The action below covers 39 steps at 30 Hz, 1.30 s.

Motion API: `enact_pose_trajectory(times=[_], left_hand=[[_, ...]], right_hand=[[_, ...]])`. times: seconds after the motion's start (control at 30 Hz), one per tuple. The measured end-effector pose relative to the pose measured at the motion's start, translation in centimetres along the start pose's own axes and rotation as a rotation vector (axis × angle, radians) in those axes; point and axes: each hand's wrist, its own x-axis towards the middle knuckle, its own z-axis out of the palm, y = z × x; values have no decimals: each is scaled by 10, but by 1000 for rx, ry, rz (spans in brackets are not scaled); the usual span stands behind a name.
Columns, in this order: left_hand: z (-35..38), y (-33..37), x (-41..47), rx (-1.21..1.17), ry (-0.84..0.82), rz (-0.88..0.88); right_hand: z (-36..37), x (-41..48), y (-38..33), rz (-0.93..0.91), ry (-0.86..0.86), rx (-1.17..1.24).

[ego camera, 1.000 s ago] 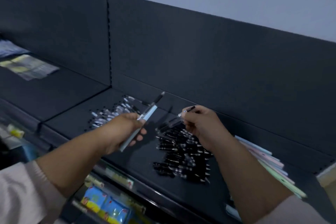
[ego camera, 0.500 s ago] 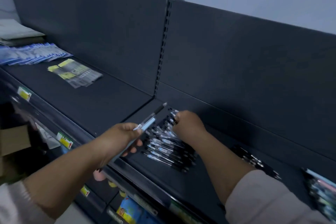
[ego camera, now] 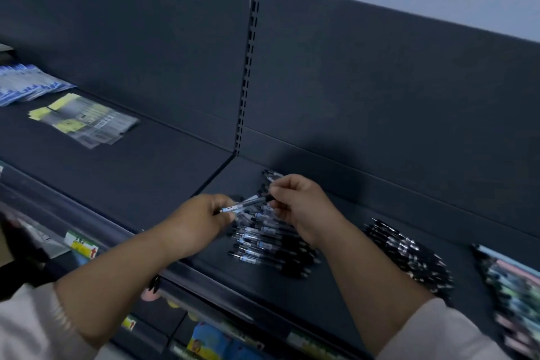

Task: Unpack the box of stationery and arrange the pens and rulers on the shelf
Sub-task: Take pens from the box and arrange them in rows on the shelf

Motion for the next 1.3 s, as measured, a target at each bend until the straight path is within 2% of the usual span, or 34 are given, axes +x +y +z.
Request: enact_pose_trajectory(times=[0.17,0.3,0.4,0.63,0.73,0.83,0.97,1.1,1.3], left_hand=[[-6,0,14,114,178,-51],[-3,4,17,59,167,-37],[8,20,17,67,109,44],[67,84,16,276,17,303],[107,116,14,418,2,470],[151,147,11,564,20,538],[215,189,7,509,-60,564],[287,227,-3,461,-137,600],[378,254,-13,463,-158,664]], right_hand=[[-24,4,4,56,255,37],[-34,1,11,99,276,-9],[-40,-7,8,27,334,-155],[-72,-52,-7,-62,116,-60],[-116,-76,-4,-79,155,-74],[-179,-106,-2,-75,252,-11],[-269,-154,4,-81,388,45],[-346,-190,21,-59,495,-212],[-430,-225,50,-71,587,-524]])
